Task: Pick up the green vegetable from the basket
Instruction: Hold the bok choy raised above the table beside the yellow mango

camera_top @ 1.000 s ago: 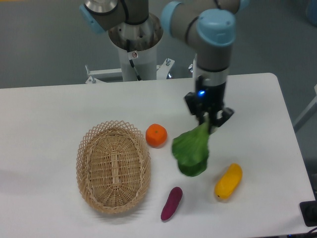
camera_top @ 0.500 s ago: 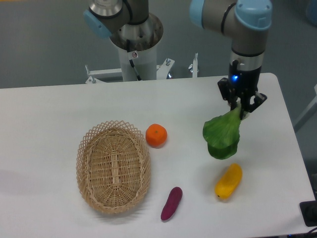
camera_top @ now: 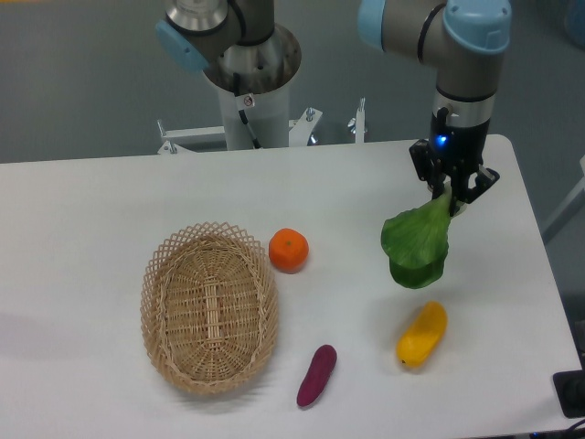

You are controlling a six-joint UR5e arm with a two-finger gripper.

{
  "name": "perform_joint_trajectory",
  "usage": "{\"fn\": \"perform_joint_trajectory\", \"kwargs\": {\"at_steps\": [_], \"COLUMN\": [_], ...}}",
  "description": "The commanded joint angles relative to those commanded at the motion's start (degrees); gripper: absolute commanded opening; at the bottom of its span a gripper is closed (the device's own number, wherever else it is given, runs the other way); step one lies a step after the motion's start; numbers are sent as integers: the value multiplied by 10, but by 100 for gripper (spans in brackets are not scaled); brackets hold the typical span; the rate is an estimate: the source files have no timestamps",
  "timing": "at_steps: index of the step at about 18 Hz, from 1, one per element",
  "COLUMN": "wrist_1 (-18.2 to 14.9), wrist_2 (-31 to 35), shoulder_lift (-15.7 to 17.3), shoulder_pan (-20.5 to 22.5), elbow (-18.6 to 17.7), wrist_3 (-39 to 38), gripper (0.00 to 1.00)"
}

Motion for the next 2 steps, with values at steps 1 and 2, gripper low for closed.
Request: {"fn": "perform_joint_trajectory", "kwargs": {"at_steps": [1, 2], "wrist_1": [0, 0], "wrist_2": [-1, -1], "shoulder_lift": [0, 0], "shoulder_pan": [0, 0], "elbow": [0, 0], "wrist_3": [0, 0], "gripper": [36, 36]}}
